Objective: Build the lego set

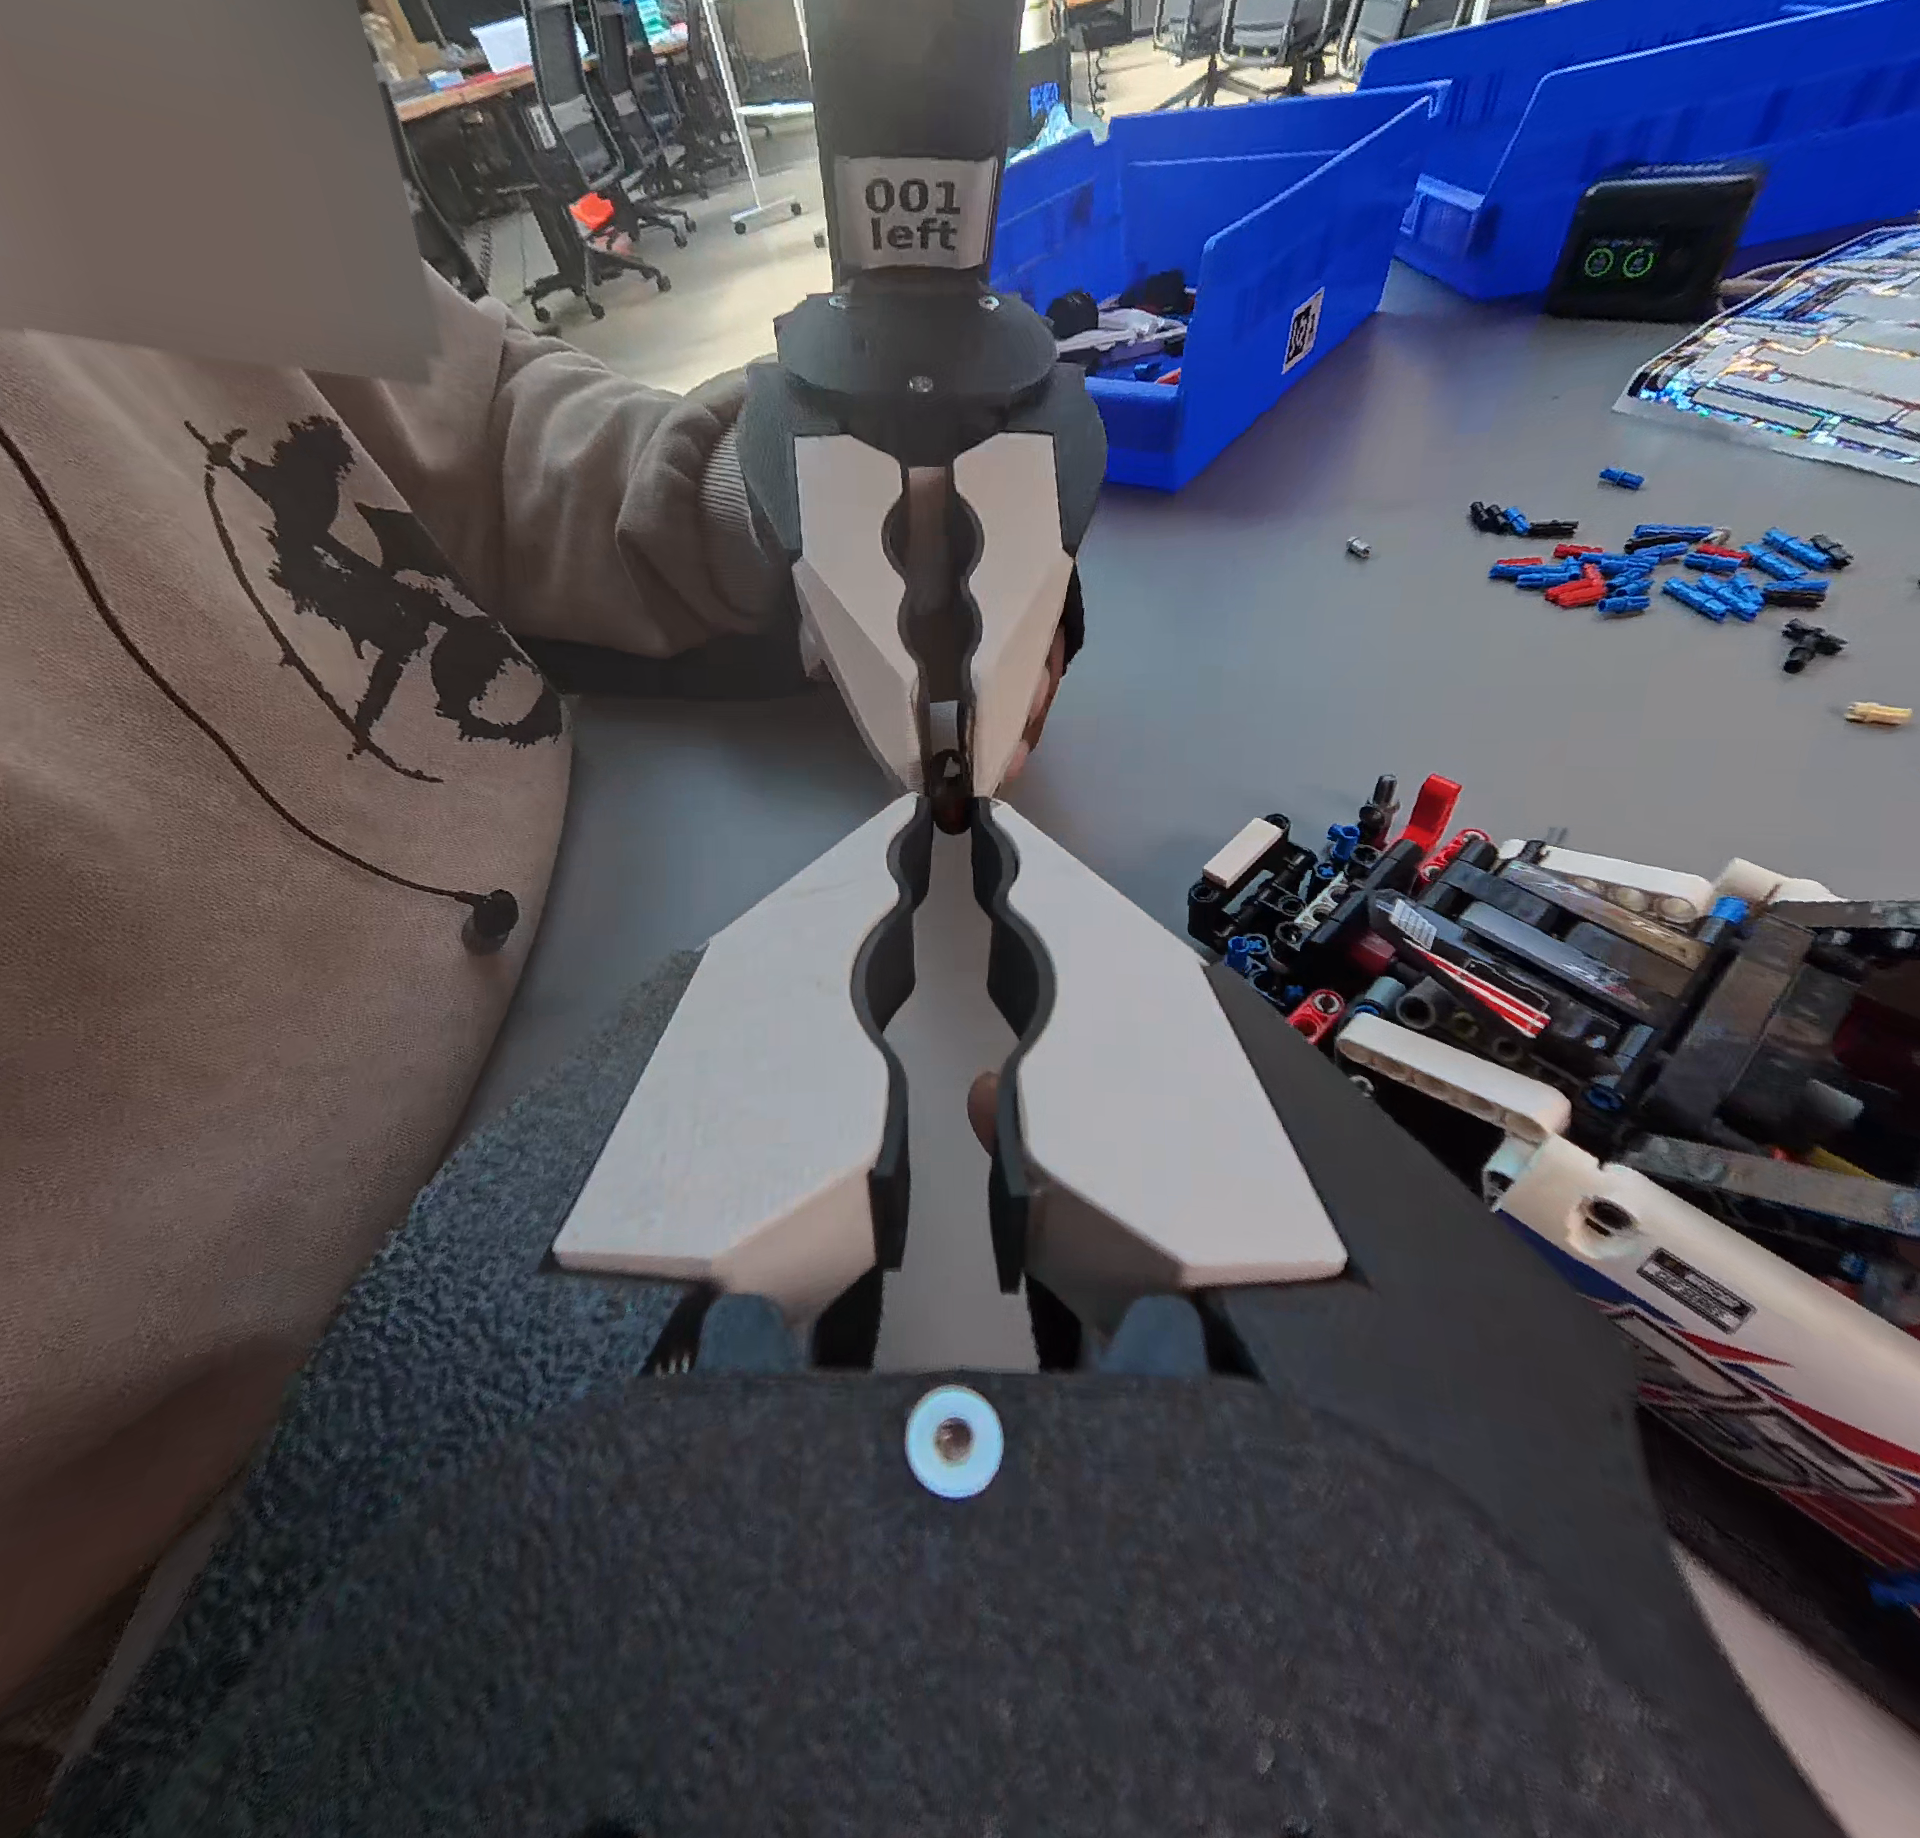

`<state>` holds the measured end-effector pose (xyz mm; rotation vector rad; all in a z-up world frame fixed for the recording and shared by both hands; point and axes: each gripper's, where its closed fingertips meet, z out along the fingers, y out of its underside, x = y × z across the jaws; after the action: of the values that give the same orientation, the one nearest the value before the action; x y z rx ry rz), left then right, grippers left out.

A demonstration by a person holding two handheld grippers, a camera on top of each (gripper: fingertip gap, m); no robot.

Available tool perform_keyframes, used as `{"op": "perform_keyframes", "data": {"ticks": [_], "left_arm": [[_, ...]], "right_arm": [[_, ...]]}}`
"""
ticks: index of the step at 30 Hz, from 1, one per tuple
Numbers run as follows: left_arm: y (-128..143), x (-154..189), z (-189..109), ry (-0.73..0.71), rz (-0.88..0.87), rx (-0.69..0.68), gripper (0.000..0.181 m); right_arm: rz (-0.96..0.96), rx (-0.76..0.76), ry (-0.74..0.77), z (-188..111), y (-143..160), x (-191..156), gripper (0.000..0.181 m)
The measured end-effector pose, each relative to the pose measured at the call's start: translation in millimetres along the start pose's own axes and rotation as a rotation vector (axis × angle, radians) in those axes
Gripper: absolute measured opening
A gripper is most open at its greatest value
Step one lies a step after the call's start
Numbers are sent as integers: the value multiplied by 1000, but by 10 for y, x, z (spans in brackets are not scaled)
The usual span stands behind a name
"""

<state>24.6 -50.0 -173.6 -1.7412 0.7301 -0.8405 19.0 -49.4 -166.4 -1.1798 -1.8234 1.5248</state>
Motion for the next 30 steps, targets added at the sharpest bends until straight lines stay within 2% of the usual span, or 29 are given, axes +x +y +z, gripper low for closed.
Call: {"op": "perform_keyframes", "data": {"ticks": [6, 11, 17, 23, 25, 27, 28, 29, 30], "left_arm": [[-41, -30, -40, -11, -27, 9, 3], [34, -50, -24, -15, -47, -35, 2], [214, -54, 26, -57, 44, -166, 1], [308, -29, 51, -77, 135, -238, 1], [212, -11, 47, -74, 125, -185, 1], [-24, 240, 142, 13, 125, -78, 0], [-41, 274, 182, -18, 218, -122, 0], [-123, 234, 139, -59, 260, -107, 0], [-179, 148, 45, -85, 222, -78, 0]], "right_arm": [[41, 69, 16, 25, -64, 23, 6], [-12, 2, 49, 52, 27, 35, 6], [-75, -116, 65, 96, 226, 29, 6], [-93, -188, 52, 122, 365, 13, 6], [-85, -215, 44, 131, 438, 13, 6], [-82, -194, -13, 310, 452, -142, 4], [-113, -178, -16, 380, 414, -198, 4], [-101, -138, -2, 364, 324, -149, 4], [-59, -122, -2, 308, 275, -80, 3]]}}
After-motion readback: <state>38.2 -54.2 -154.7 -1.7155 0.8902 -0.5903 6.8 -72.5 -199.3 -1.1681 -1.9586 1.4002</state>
